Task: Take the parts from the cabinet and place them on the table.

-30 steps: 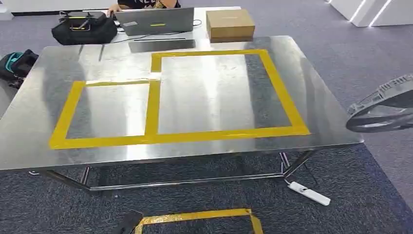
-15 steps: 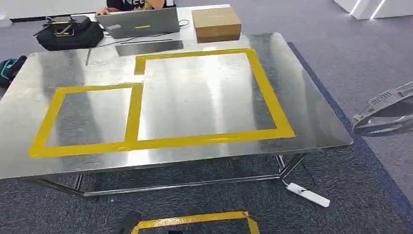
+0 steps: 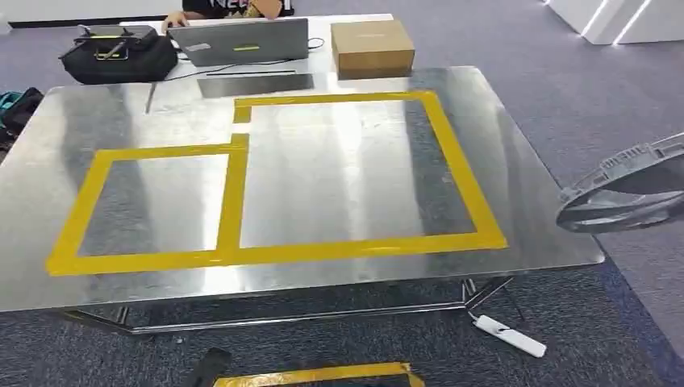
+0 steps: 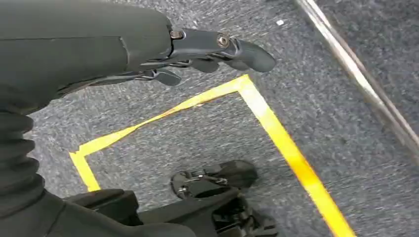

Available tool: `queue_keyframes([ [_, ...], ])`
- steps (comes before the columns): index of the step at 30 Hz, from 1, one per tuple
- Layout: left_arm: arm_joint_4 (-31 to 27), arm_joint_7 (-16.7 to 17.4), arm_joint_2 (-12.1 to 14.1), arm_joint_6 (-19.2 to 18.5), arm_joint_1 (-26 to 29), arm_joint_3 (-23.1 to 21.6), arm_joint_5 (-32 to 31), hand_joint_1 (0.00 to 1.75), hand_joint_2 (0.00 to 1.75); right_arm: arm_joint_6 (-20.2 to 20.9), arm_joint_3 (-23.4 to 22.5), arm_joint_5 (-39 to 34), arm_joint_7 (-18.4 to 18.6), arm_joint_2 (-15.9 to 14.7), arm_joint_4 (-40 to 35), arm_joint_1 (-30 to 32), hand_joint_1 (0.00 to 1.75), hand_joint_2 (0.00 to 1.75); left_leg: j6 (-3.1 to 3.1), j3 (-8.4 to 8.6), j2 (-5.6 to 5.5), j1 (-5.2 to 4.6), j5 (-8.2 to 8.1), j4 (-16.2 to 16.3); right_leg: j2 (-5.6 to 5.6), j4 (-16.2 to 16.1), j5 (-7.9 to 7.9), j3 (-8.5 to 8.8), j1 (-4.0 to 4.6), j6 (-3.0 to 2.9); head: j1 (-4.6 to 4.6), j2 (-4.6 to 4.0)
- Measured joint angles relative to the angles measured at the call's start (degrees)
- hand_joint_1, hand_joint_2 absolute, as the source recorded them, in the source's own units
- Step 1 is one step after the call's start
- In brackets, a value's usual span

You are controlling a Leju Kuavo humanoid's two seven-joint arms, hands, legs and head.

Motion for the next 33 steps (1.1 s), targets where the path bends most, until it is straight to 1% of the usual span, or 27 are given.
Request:
queue_keyframes([
  [1,0.0,0.0,0.0,-0.1,0.0,0.0,0.0,0.00,1.75,0.0,0.0,-0.2,0.0,0.0,0.0,0.0,1.75,1.75,-0.33,0.87,-0.05,0.20,-0.58,0.0,-0.04,-5.0,3.42,1.80,-0.20,0.33,-0.04,0.00],
  [2,0.0,0.0,0.0,-0.2,0.0,0.0,0.0,0.00,1.75,0.1,0.0,-0.4,0.1,0.1,0.0,0.2,1.75,1.75,-0.79,1.55,-0.08,0.21,-1.18,0.1,-0.16,-10.4,7.10,3.62,-0.65,0.96,0.00,0.00],
  [3,0.0,0.0,0.2,-0.3,0.0,0.0,0.0,0.00,1.75,0.2,0.2,-0.5,0.3,0.8,0.9,0.3,1.75,1.75,-1.28,1.79,-0.10,0.09,-1.51,0.2,0.13,-11.2,6.05,3.70,-0.23,1.17,0.08,-0.02],
  [4,0.0,0.0,0.2,-0.4,-0.2,0.0,0.0,0.00,1.75,0.2,0.3,-0.7,0.3,1.0,1.1,0.4,1.75,1.75,-1.44,1.27,-0.11,-0.01,-1.59,0.6,0.06,-12.9,4.97,4.48,-0.02,-0.52,0.16,0.00],
  [5,0.0,-0.1,0.2,-0.6,-0.1,0.0,-0.2,0.00,1.75,0.2,0.3,-1.1,0.0,1.3,1.5,1.3,1.75,1.75,-1.42,0.99,-0.02,0.01,-1.73,0.3,0.13,-12.8,6.05,4.61,-0.07,-1.38,-0.26,0.00],
  [6,0.0,-0.1,0.2,-0.6,0.0,0.0,-0.2,0.00,1.75,0.0,0.4,-1.3,-0.5,1.6,2.3,2.1,1.75,1.75,-1.30,1.07,-0.02,-0.16,-1.77,0.4,0.08,-12.6,6.29,4.55,-0.25,-1.32,-0.35,0.00],
  [7,0.0,-0.1,0.2,-0.6,0.1,0.0,-0.2,0.00,1.75,-0.2,0.5,-1.4,-1.0,2.2,3.1,2.4,1.75,1.75,-0.86,1.04,-0.01,-0.20,-1.58,0.3,0.14,-12.6,6.31,4.42,-0.26,-1.29,-0.31,0.00],
  [8,0.0,-0.1,0.2,-0.6,0.1,0.0,-0.2,0.00,1.75,-0.5,0.5,-1.4,-1.2,2.7,3.7,2.8,1.75,1.75,-0.68,1.09,-0.02,-0.25,-1.46,0.3,0.24,-12.6,6.31,4.30,-0.31,-1.30,-0.42,0.00],
  [10,0.0,-0.1,0.2,-0.7,-0.1,0.0,-0.4,0.00,1.75,-1.1,0.6,-1.6,-1.5,3.4,4.5,3.2,1.75,1.75,-0.14,1.10,-0.01,-0.31,-1.34,-0.1,0.26,-12.7,6.19,4.26,-0.28,-1.47,-0.33,0.00],
  [11,0.0,-0.1,0.2,-0.8,-0.1,0.0,-0.6,0.00,1.75,-1.1,0.5,-2.2,-1.6,3.9,5.1,3.0,1.75,1.75,-0.08,1.24,-0.01,-0.28,-1.38,-0.4,0.27,-12.7,6.11,4.27,-0.20,-1.59,-0.44,0.00],
  [12,0.0,-0.1,0.2,-0.9,-0.1,0.0,-0.8,0.00,1.75,-1.2,0.5,-2.6,-1.9,4.6,5.6,2.8,1.75,1.75,-0.08,1.23,-0.01,-0.22,-1.38,-0.4,0.28,-12.7,6.09,4.29,-0.08,-1.63,-0.33,0.00],
  [13,0.0,-0.1,0.1,-0.9,-0.1,0.0,-0.9,0.00,1.75,-1.4,0.4,-2.9,-2.3,5.6,6.2,2.7,1.75,1.75,-0.17,1.23,0.01,-0.14,-1.42,-0.5,0.31,-12.7,6.00,4.30,0.03,-1.89,-0.37,0.00],
  [15,0.0,0.0,0.0,-1.0,-0.2,0.0,-1.3,0.00,1.75,-2.6,0.4,-3.4,-3.7,8.2,7.4,2.6,1.75,1.75,-0.70,1.28,0.11,-0.02,-1.41,-0.6,0.36,-12.6,6.03,4.34,0.15,-2.21,-0.37,0.00],
  [16,0.0,0.1,0.0,-1.1,-0.3,-0.1,-1.4,0.00,1.75,-3.2,0.6,-3.5,-4.2,9.9,8.1,2.4,1.75,1.75,-1.25,1.33,0.11,0.07,-1.42,-0.7,0.39,-12.6,6.05,4.38,0.20,-2.24,-0.35,0.00],
  [17,0.0,0.1,-0.1,-1.1,-0.4,-0.1,-1.6,0.00,1.75,-3.2,0.7,-3.7,-4.8,11.4,8.5,2.0,1.75,1.75,-2.14,1.36,0.13,0.17,-1.45,-0.7,0.41,-12.6,6.06,4.40,0.25,-2.28,-0.33,0.00],
  [18,0.0,0.3,-0.1,-1.1,-0.5,-0.2,-1.7,0.00,1.75,-2.8,1.0,-3.8,-5.3,12.8,9.0,1.2,1.75,1.75,-2.70,1.37,0.14,0.24,-1.43,-0.8,0.42,-12.6,6.09,4.43,0.28,-2.35,-0.33,0.00],
  [19,0.0,0.5,-0.1,-1.3,-0.6,-0.3,-2.0,0.00,1.75,-2.1,1.7,-3.1,-5.9,14.4,9.5,0.3,1.75,1.75,-2.72,1.39,0.14,0.25,-1.39,-0.8,0.42,-12.7,6.18,4.49,0.30,-2.49,-0.33,0.00],
  [21,0.0,1.0,-0.1,-1.5,-0.7,-0.5,-2.5,0.00,1.75,-1.6,4.1,-1.0,-5.3,17.6,10.7,-2.5,1.75,1.75,-2.87,1.47,0.17,0.23,-1.29,-0.7,0.52,-12.7,6.32,4.57,0.30,-2.62,-0.33,0.00],
  [23,0.0,1.2,-0.1,-1.6,-1.0,-0.7,-2.7,0.00,1.75,-1.4,6.4,0.5,-5.1,20.0,11.7,-4.8,1.75,1.75,-2.81,1.51,0.21,0.22,-1.16,-0.7,0.55,-12.9,6.46,4.79,0.30,-2.54,-0.31,0.00],
  [24,0.0,1.4,-0.1,-1.7,-1.1,-1.0,-3.1,0.00,1.75,-1.0,7.9,2.4,-4.9,21.5,12.6,-6.3,1.75,1.75,-2.72,1.56,0.21,0.23,-1.09,-0.7,0.53,-13.0,6.56,4.90,0.30,-2.54,-0.31,0.00],
  [25,0.0,1.6,0.0,-1.8,-1.1,-1.2,-3.4,0.00,1.75,-1.0,9.7,4.2,-4.6,22.8,13.6,-8.0,1.75,1.75,-2.73,1.58,0.23,0.25,-1.02,-0.7,0.55,-13.1,6.67,4.96,0.32,-2.63,-0.28,0.00],
  [26,0.0,1.8,0.0,-1.9,-1.2,-1.4,-3.8,0.00,1.75,-1.0,11.9,5.5,-4.1,24.6,14.6,-9.7,1.75,1.75,-2.85,1.61,0.26,0.25,-0.93,-0.7,0.62,-13.1,6.78,4.96,0.32,-2.51,-0.35,0.00],
  [27,0.0,2.0,0.0,-2.0,-1.4,-1.6,-4.0,0.00,1.75,-1.1,13.6,6.3,-3.7,26.0,15.5,-11.0,1.75,1.75,-2.81,1.61,0.29,0.24,-0.88,-0.7,0.64,-13.2,6.83,4.98,0.32,-2.54,-0.33,0.00],
  [30,0.0,2.7,0.0,-2.2,-1.9,-1.9,-4.7,0.00,1.75,-1.4,18.5,7.3,-2.1,30.5,18.7,-14.9,1.75,1.75,-2.73,1.70,0.28,0.22,-0.78,-0.7,0.61,-13.3,6.94,5.02,0.31,-2.48,-0.35,0.00],
  [31,0.0,2.8,0.0,-2.2,-2.0,-2.0,-4.9,0.00,1.75,-1.4,19.7,7.3,-1.9,31.5,19.5,-15.6,1.75,1.75,-2.61,1.67,0.23,0.21,-0.70,-0.7,0.50,-13.3,6.96,5.04,0.31,-2.47,-0.33,0.00],
  [33,0.0,2.8,0.0,-2.3,-2.0,-2.4,-5.0,0.00,1.75,-1.3,21.5,7.2,-1.6,33.4,21.4,-16.5,1.75,1.75,-2.57,1.63,0.05,0.18,-0.63,-0.7,0.27,-13.3,6.97,5.06,0.31,-2.46,-0.33,0.00],
])
